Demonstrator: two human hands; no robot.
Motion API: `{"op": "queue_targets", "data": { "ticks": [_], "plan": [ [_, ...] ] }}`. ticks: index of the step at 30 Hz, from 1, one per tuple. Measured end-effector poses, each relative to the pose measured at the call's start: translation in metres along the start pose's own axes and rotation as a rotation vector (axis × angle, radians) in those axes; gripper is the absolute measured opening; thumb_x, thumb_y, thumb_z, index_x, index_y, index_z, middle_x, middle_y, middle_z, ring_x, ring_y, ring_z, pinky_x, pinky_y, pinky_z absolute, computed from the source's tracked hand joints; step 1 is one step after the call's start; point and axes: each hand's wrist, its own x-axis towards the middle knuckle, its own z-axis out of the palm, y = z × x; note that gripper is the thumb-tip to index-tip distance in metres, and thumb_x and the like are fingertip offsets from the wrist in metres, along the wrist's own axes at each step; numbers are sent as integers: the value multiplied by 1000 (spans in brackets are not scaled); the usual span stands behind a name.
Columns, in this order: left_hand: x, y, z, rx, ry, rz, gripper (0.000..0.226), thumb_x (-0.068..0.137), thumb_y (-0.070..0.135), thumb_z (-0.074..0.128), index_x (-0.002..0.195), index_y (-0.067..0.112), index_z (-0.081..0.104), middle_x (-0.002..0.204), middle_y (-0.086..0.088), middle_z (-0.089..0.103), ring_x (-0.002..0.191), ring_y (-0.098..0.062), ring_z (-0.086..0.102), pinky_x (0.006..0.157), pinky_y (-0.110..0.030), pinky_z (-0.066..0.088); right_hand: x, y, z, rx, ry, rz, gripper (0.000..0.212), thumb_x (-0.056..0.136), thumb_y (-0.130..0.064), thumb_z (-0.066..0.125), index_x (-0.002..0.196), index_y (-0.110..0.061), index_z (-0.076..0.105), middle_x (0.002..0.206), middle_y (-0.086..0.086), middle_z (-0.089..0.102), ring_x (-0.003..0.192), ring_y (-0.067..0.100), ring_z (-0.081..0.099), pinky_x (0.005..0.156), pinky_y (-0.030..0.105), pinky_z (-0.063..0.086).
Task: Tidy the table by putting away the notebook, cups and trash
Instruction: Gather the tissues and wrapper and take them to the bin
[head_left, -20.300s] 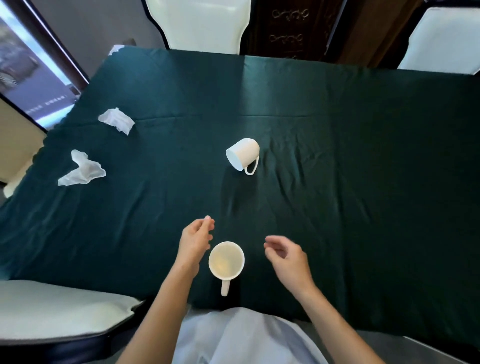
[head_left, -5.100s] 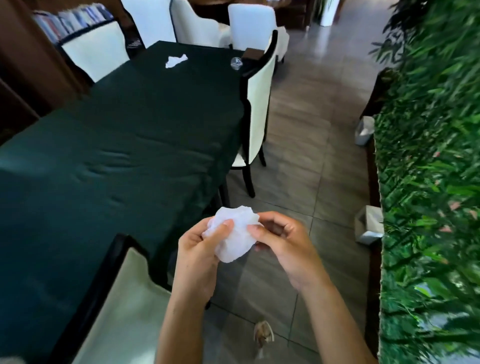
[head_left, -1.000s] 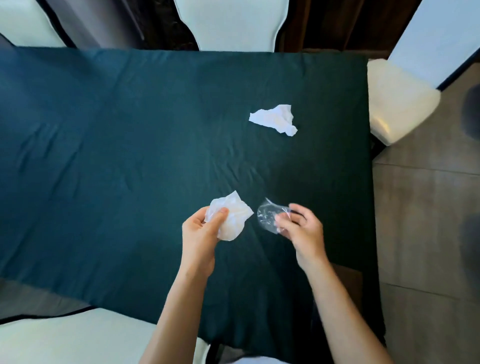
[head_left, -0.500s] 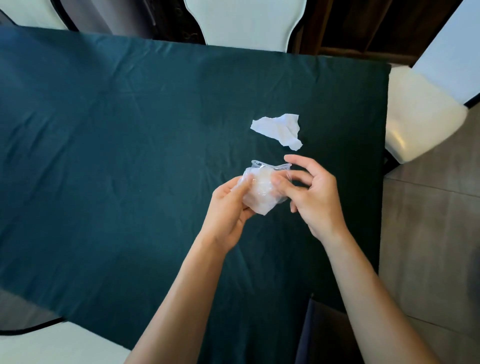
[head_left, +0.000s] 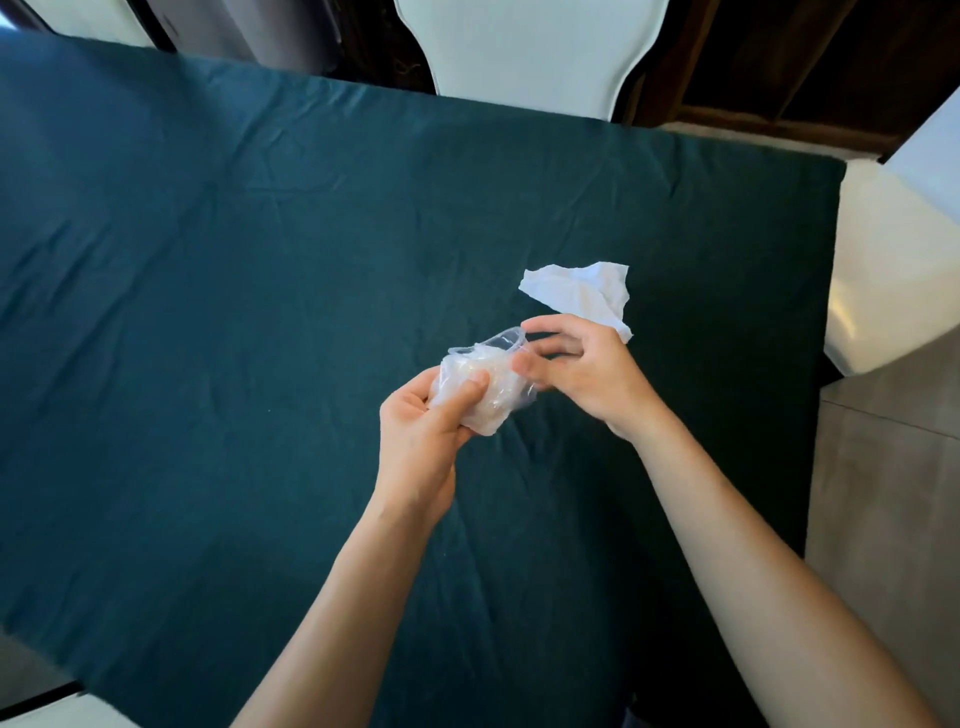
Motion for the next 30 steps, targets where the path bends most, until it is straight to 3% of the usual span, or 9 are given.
{"op": "queue_targets", "data": {
  "ticks": [5,8,12,15,18,22,25,28,30],
  "plan": [
    [19,12,-6,60,111,42,15,92,1,72,93,12,81,93,-8,81,85,-18,75,78,-33,62,64,12,10,-433,83,-81,115,49,-89,74,144,-27,60,155,5,51,144,21,44,124,44,35],
    [28,20,-20,32,181,18,12,96,-2,67,96,5,77,97,-12,77,90,-21,74,81,-36,62,100,17,11,-732,207,-50,83,77,-80,67,144,-32,60,170,15,23,158,35,16,126,49,17],
    [29,33,-49,-3,159,-9,9,95,0,70,99,5,78,100,-12,79,92,-21,77,79,-33,66,114,34,-7,-1079,162,377,58,98,-59,58,144,-24,57,169,12,21,153,41,22,113,60,35],
    [22,44,-74,9,113,-7,10,95,1,71,101,5,79,98,-7,83,91,-19,79,75,-29,65,101,40,-6,-1026,213,304,36,100,-28,63,133,-14,64,143,15,53,129,40,52,95,49,53],
    [12,58,-98,-4,143,-8,10,95,2,71,99,6,79,95,-6,84,88,-18,79,73,-28,64,89,28,10,-932,310,200,25,90,2,57,107,-4,74,112,24,66,103,43,64,75,37,51],
    [-13,85,-135,-24,154,13,10,95,1,71,99,6,78,94,-5,83,85,-18,79,74,-29,65,70,-13,57,-729,283,204,26,83,1,57,60,-11,51,70,6,51,71,31,48,52,30,36],
    [-41,112,-167,-19,151,62,11,95,0,70,100,5,78,93,-5,82,83,-18,78,76,-31,66,42,-49,111,-527,170,132,37,81,-3,68,56,-16,45,73,3,49,74,31,43,55,30,36],
    [-75,138,-210,-22,161,129,11,95,1,70,103,1,77,97,-8,81,84,-20,77,78,-32,66,7,-78,167,-425,-9,57,8,83,5,72,82,8,64,88,16,67,87,36,57,85,44,56],
    [-104,153,-249,-12,161,190,14,95,2,70,107,-1,77,98,-9,80,84,-20,76,78,-33,65,-21,-98,212,-351,-82,-25,20,87,7,71,102,18,65,90,22,73,89,22,62,89,42,57]
  ]
}}
